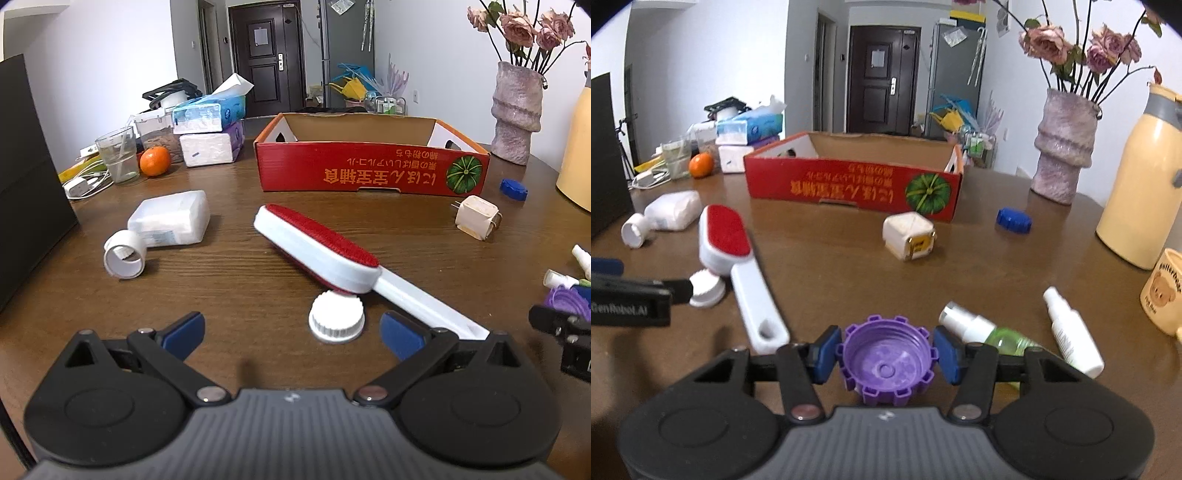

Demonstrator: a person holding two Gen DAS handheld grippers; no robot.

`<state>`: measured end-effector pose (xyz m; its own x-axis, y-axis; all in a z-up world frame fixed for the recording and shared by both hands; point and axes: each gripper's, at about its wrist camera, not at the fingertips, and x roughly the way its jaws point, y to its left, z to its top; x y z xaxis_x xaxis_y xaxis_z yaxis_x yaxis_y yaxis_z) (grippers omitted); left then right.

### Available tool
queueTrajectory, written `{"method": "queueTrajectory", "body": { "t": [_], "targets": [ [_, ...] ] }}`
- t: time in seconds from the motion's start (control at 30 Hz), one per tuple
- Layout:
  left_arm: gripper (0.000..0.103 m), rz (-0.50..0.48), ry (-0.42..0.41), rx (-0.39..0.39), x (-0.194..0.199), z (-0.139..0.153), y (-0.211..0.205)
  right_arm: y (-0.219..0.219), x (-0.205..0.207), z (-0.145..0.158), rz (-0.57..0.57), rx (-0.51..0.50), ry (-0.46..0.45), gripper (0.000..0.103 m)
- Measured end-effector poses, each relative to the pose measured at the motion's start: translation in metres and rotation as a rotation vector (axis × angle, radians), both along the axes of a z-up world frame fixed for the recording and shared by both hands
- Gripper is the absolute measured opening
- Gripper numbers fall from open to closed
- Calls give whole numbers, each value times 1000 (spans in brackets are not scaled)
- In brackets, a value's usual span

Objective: Organize rigid objects
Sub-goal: 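Lower the right gripper onto the purple bottle cap and close it, then grasp the white bottle cap with the left gripper while the right gripper carries the purple cap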

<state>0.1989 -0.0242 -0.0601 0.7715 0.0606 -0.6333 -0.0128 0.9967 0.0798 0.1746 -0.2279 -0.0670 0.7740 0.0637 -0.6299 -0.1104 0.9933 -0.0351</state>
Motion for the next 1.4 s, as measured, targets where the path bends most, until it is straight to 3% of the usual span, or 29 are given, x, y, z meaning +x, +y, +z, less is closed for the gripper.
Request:
{"method": "queueTrajectory", "body": {
  "t": [0.17,0.33,0.63,0.73,0.9,1.4],
  "targets": [
    [102,13,19,-4,16,-10,-5,0,14,4,-4,3,-31,54],
    [92,21,32,20,25,-20,-9,3,25,2,-3,19,-52,54],
    [78,-10,37,-17,31,-24,-8,4,34,-6,2,46,-56,54],
    [68,-21,45,-24,33,-25,-9,4,34,-7,4,54,-58,54],
    [42,-62,42,-55,32,-24,-9,5,35,-8,6,53,-52,54],
    [42,-71,6,-28,14,-14,-6,9,35,-11,16,38,-51,54]
  ]
}}
